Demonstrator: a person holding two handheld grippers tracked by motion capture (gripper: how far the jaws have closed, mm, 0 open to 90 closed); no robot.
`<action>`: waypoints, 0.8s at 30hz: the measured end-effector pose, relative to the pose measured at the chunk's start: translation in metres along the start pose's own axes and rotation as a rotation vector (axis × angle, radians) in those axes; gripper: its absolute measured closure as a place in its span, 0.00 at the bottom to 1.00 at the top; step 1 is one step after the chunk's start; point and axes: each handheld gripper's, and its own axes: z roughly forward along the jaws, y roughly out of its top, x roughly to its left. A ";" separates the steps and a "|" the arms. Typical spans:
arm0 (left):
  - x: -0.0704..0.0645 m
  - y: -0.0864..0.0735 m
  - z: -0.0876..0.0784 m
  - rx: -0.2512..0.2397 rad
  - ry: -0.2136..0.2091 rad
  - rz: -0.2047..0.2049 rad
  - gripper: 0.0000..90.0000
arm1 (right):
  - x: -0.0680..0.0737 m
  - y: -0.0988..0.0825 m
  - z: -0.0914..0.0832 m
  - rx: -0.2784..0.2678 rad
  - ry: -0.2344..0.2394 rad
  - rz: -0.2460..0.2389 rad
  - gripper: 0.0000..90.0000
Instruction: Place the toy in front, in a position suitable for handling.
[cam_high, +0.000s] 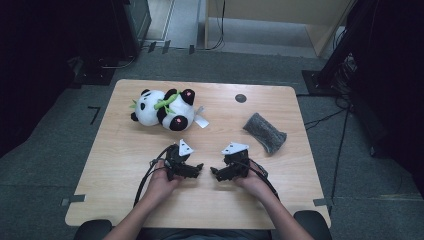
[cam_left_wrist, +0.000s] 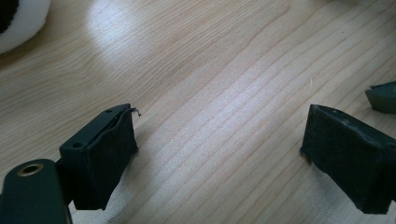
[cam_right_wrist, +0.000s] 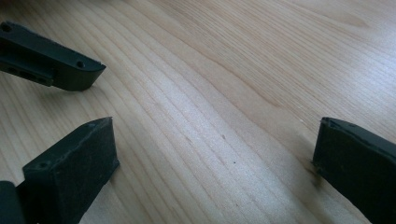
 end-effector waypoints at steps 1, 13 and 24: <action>0.000 0.000 0.000 0.000 0.000 0.000 0.10 | 0.000 0.000 0.000 0.000 0.000 0.000 0.00; 0.000 0.000 0.000 0.000 0.000 0.000 0.10 | 0.000 0.000 0.000 0.000 0.000 0.000 0.00; -0.001 0.000 0.000 0.002 -0.005 0.005 0.09 | 0.003 -0.001 0.000 -0.001 -0.019 0.021 0.00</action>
